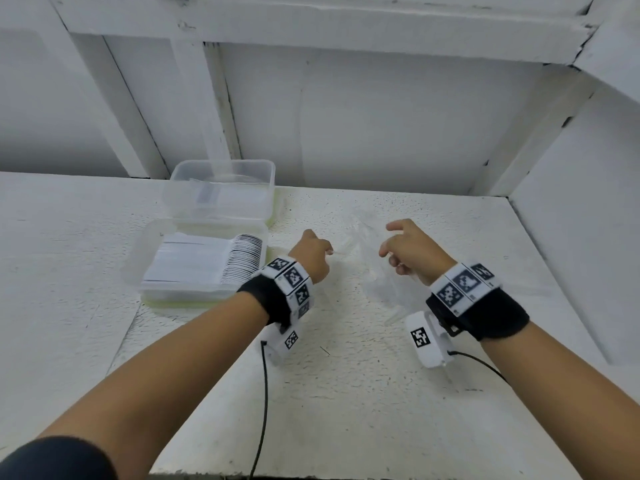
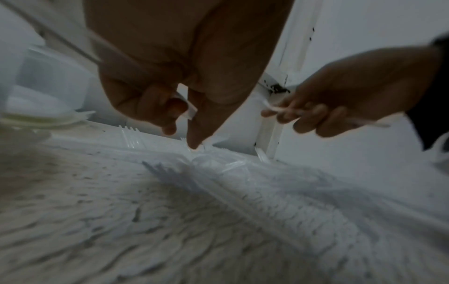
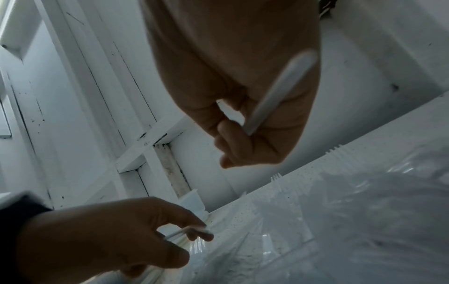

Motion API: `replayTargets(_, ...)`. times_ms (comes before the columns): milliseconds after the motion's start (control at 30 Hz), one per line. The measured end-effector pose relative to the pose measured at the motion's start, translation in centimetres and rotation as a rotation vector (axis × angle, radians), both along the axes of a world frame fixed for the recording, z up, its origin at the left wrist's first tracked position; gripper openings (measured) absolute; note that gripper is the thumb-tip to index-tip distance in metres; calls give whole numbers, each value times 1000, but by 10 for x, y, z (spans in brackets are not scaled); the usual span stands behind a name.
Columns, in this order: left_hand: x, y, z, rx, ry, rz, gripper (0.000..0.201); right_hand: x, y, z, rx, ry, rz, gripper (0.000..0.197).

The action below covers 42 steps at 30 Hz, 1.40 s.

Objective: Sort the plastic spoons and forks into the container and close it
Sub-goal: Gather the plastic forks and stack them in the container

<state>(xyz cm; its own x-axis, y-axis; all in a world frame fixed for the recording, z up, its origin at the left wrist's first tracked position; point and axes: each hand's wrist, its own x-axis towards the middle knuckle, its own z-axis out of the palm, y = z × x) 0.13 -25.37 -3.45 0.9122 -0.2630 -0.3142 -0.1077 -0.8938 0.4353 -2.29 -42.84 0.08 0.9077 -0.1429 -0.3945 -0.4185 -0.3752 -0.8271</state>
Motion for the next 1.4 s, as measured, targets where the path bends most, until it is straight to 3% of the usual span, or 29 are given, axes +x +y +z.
replayTargets(133,4,-9,-3,197,53,-43,33,-12,-10,-6,11,-7,-34,35)
replayTargets(300,1,-12,2,235,20,-128,26,-22,-16,-12,-25,-52,-33,25)
replayTargets(400,-4,-10,12,195,-21,-159,22,-22,-18,-9,-82,-86,-15,20)
replayTargets(500,-11,-3,25,169,-7,-151,12,-18,-19,-6,-234,-139,19,28)
replayTargets(567,-18,6,30,161,33,-137,16,-15,-17,-5,-340,-165,78,32)
replayTargets(667,-31,28,33,128,98,-106,29,-13,-7,-7,-466,-106,192,34)
replayTargets(833,-57,58,34,98,93,-33,26,-11,18,-18,-580,-43,332,29)
replayTargets(900,-66,62,34,39,105,11,22,-6,27,-21,-607,-29,354,35)
replayTargets(1033,-75,66,31,-130,174,120,23,2,44,-26,-754,42,484,29)
replayTargets(1167,-80,68,27,-243,192,201,21,3,55,-37,-898,81,486,33)
replayTargets(1300,-81,62,26,-419,213,316,18,-2,51,-25,-734,4,397,31)
replayTargets(1400,-79,51,25,-533,187,400,14,-19,41,1,-223,-50,221,18)
